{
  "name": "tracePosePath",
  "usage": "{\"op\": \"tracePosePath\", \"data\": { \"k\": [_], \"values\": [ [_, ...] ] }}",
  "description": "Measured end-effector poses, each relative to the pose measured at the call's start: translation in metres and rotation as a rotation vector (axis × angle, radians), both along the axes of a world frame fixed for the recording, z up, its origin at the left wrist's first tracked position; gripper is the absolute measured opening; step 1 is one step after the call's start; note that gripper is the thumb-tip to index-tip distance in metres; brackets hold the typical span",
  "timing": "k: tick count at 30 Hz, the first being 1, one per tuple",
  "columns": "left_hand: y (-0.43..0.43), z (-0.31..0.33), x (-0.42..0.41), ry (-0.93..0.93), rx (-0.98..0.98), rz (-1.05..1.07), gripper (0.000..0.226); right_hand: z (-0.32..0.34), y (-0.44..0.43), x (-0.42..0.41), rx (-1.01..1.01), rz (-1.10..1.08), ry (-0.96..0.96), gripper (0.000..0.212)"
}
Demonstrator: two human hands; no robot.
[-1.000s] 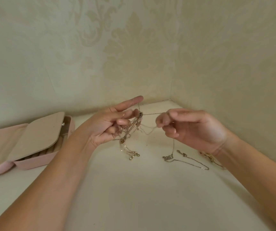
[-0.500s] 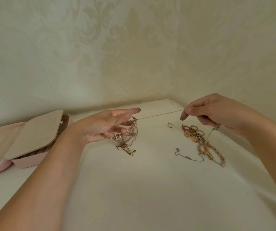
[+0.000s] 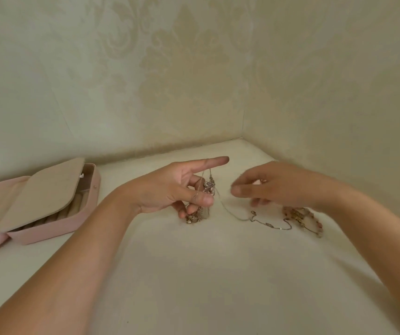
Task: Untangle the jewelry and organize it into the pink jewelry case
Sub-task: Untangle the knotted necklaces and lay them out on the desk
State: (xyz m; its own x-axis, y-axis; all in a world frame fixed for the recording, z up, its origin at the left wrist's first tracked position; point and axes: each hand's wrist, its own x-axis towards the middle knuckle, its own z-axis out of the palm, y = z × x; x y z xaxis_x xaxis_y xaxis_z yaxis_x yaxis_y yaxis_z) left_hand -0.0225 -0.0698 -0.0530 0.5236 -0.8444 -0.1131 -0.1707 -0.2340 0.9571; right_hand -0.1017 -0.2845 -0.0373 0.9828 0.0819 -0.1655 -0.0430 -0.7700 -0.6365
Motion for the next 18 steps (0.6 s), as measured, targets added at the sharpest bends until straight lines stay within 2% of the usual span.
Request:
{"op": "tracePosePath", "data": {
  "k": [3,7,11,14,18],
  "values": [
    [0.0,0.0,0.0,0.018,-0.019,-0.045,0.078,-0.009,0.019,0.002,0.259,-0.004,-0.086,0.025],
    [0.0,0.0,0.0,0.033,-0.037,-0.075,0.079,-0.014,0.027,0.002,0.548,-0.043,-0.086,0.023],
    [-0.003,-0.001,-0.003,0.032,-0.04,-0.09,0.076,-0.016,0.03,0.004,0.656,-0.036,-0.009,0.018],
    [-0.006,-0.001,-0.004,-0.003,-0.056,-0.044,0.073,-0.017,0.033,0.004,0.746,-0.043,0.0,0.004],
    [-0.007,0.0,-0.004,-0.039,-0.115,0.078,0.058,-0.018,0.034,0.005,0.787,-0.069,-0.051,0.006]
  ]
}}
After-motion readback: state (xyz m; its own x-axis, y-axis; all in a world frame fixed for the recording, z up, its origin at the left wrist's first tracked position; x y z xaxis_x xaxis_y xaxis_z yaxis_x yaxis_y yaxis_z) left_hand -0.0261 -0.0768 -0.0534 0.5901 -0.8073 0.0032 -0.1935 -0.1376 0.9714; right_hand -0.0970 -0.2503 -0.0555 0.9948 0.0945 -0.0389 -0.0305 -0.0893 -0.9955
